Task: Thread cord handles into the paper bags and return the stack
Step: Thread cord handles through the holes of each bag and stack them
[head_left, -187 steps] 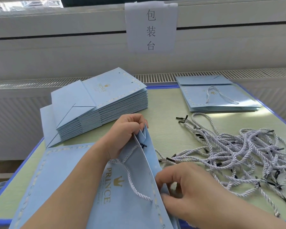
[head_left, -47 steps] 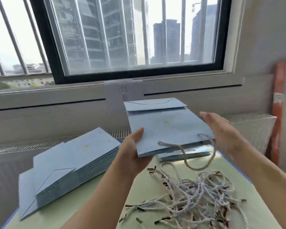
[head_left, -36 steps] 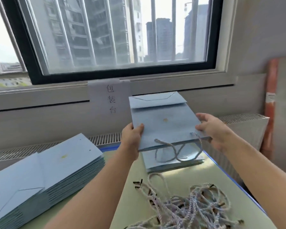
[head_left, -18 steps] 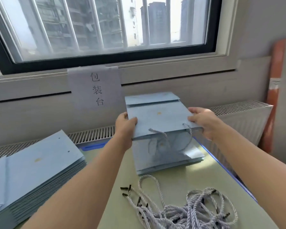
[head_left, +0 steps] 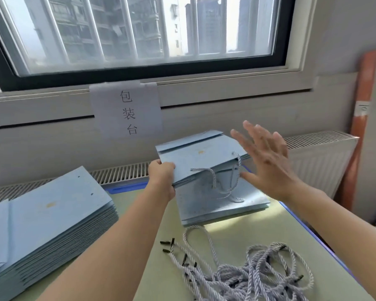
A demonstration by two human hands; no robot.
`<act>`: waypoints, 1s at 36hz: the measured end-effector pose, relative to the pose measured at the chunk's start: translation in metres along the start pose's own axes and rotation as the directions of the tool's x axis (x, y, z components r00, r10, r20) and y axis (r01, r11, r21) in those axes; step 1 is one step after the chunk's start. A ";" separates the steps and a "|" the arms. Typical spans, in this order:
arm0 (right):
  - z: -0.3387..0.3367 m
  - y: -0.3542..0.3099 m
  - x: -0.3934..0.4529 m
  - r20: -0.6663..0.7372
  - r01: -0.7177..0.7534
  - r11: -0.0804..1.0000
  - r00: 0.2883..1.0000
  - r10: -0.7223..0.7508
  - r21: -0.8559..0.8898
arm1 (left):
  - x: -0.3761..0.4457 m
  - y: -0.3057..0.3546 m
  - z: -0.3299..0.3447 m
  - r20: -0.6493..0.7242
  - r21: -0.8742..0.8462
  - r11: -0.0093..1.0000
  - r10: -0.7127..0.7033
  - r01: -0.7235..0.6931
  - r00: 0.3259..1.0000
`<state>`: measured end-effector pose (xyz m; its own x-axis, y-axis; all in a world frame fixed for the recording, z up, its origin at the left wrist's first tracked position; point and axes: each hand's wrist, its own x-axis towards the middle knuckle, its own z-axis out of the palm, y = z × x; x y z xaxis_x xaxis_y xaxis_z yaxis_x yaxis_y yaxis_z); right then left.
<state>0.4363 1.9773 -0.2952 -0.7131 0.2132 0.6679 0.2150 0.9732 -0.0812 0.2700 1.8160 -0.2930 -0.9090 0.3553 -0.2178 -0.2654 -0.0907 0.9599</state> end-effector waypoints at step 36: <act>-0.018 -0.001 0.016 0.272 -0.567 0.136 0.574 0.772 0.812 | -0.004 0.026 0.000 0.044 -0.062 0.993 0.102 -0.100 0.994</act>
<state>0.4365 1.9787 -0.2707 -0.4250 0.8973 0.1194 -0.1084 0.0806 -0.9908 0.2670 1.8123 -0.2667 -0.9164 0.3847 -0.1104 -0.1930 -0.1833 0.9639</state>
